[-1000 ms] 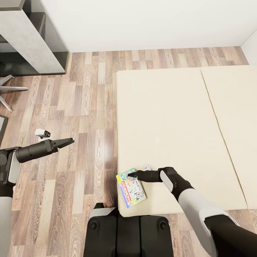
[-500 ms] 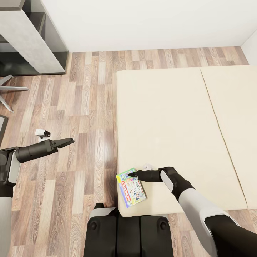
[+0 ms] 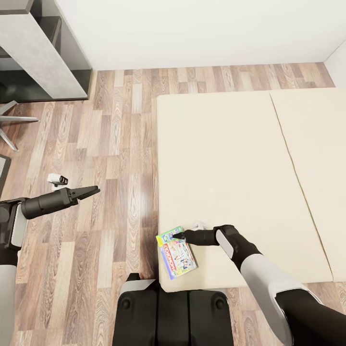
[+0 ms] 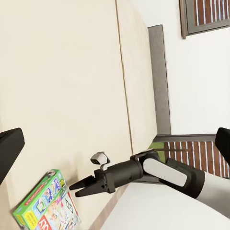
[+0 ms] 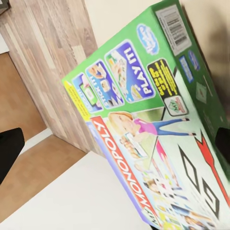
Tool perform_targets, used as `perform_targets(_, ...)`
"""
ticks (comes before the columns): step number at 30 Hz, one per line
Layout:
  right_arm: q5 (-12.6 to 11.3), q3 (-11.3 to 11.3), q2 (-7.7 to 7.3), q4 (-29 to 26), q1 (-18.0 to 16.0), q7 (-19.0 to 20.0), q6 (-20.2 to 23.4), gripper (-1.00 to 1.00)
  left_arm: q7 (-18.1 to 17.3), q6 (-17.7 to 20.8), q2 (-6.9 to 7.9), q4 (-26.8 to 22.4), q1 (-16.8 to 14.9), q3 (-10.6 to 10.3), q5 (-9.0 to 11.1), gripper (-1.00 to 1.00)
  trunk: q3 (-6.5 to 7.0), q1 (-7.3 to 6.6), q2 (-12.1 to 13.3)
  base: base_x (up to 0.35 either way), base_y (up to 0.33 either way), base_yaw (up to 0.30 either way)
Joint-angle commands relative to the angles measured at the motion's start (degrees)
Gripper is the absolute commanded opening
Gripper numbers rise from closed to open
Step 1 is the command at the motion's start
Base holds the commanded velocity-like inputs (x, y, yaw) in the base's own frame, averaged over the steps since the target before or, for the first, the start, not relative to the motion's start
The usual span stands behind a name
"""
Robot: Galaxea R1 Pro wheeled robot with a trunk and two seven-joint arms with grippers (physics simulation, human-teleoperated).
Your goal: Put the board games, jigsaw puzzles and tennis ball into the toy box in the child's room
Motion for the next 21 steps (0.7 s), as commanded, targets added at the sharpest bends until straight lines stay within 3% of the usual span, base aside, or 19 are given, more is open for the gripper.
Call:
perform_targets(1, -0.29, 0.18, -0.05, 0.00, -0.02, -0.12, 0.27, 1.00, -0.15, 0.60, 0.01, 0.00, -0.02, 0.00, 0.05, 1.00, -0.06, 0.03, -0.09, 0.000, 0.000, 0.000)
perform_targets(21, -0.13, 0.44, -0.02, 0.19, -0.02, -3.39, -0.63, 1.00, -0.13, -1.84, -0.08, 0.00, 0.00, 0.00, 0.12, 1.00, -0.06, 0.03, -0.09, 0.000, 0.000, 0.000)
